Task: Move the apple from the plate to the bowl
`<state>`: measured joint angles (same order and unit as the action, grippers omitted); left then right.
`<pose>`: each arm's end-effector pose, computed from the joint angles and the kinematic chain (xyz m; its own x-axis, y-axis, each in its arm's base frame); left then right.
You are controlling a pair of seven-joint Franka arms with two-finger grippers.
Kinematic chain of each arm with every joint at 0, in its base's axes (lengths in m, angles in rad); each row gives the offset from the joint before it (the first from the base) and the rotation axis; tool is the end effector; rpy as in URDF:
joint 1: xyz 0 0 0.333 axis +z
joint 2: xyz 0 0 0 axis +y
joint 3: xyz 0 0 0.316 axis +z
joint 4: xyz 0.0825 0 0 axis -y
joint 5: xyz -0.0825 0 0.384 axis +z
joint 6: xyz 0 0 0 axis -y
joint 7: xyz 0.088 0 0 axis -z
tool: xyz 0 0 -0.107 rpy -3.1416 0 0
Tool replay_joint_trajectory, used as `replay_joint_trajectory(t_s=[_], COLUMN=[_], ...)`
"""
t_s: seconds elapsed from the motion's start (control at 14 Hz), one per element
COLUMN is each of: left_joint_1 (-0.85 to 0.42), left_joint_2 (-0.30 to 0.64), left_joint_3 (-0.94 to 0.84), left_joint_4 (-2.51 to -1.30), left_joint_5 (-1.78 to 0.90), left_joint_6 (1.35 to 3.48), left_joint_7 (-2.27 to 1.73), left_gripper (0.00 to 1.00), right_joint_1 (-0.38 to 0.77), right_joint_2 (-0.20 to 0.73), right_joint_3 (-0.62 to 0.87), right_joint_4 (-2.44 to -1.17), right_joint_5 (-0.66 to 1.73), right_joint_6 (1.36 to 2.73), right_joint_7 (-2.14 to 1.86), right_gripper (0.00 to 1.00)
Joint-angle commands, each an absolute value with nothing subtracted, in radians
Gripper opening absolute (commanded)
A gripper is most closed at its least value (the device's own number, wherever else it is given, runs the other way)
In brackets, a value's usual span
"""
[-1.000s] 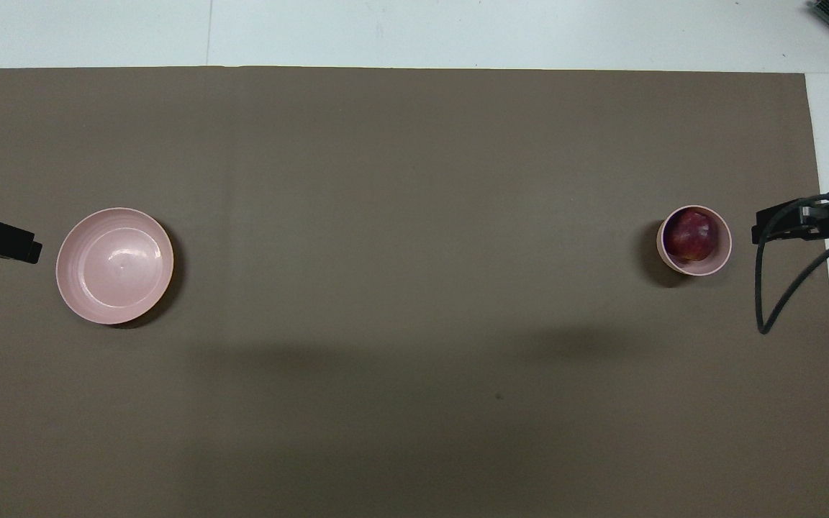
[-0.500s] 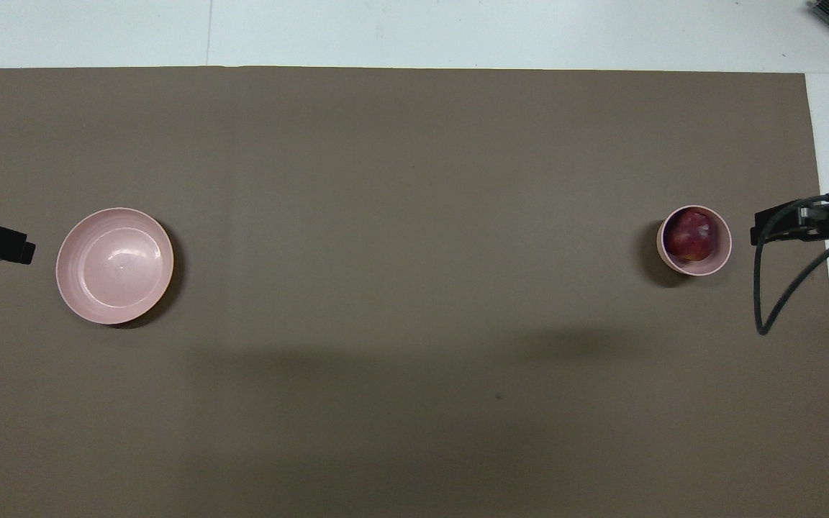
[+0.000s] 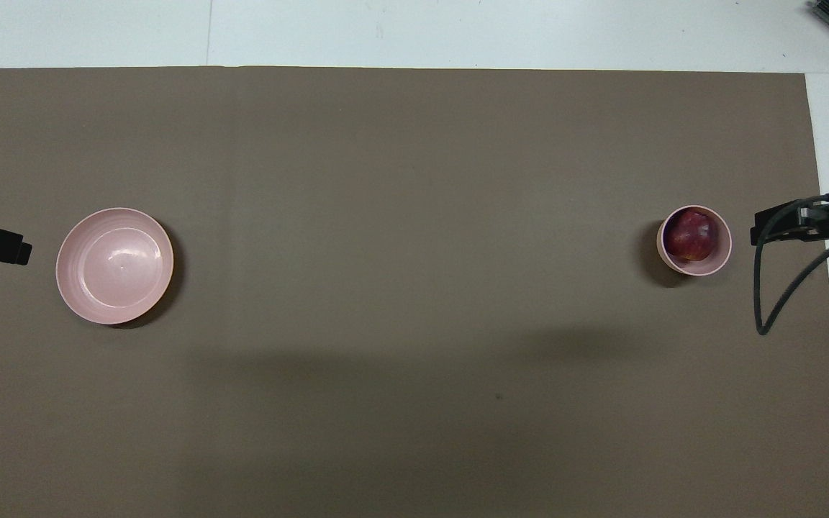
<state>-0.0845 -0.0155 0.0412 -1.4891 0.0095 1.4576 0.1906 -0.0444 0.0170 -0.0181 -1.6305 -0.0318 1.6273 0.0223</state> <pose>0.5376 -0.0220 0.6612 0.9729 -0.2307 -0.0174 -0.2309 -0.9730 -0.0056 0.5616 -0.0383 0.5917 0.9964 -0.0829 -0.0195 -0.0822 -0.9961 0.0325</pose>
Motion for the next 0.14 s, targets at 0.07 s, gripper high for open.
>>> replay_joint_trajectory(t_s=[0.07], left_joint_1=[-0.078], left_joint_2=[-0.020], left_joint_3=[0.038], left_joint_4=[-1.485], left_joint_5=[0.012], left_joint_6=[1.448], left_joint_7=[0.195], left_gripper=[1.00], right_joint_1=[-0.049], right_joint_2=[0.006], right_joint_3=[-0.012], right_joint_4=[-1.638], right_joint_5=[-0.035], right_joint_6=[1.629], right_joint_7=[0.011], right_gripper=[1.00])
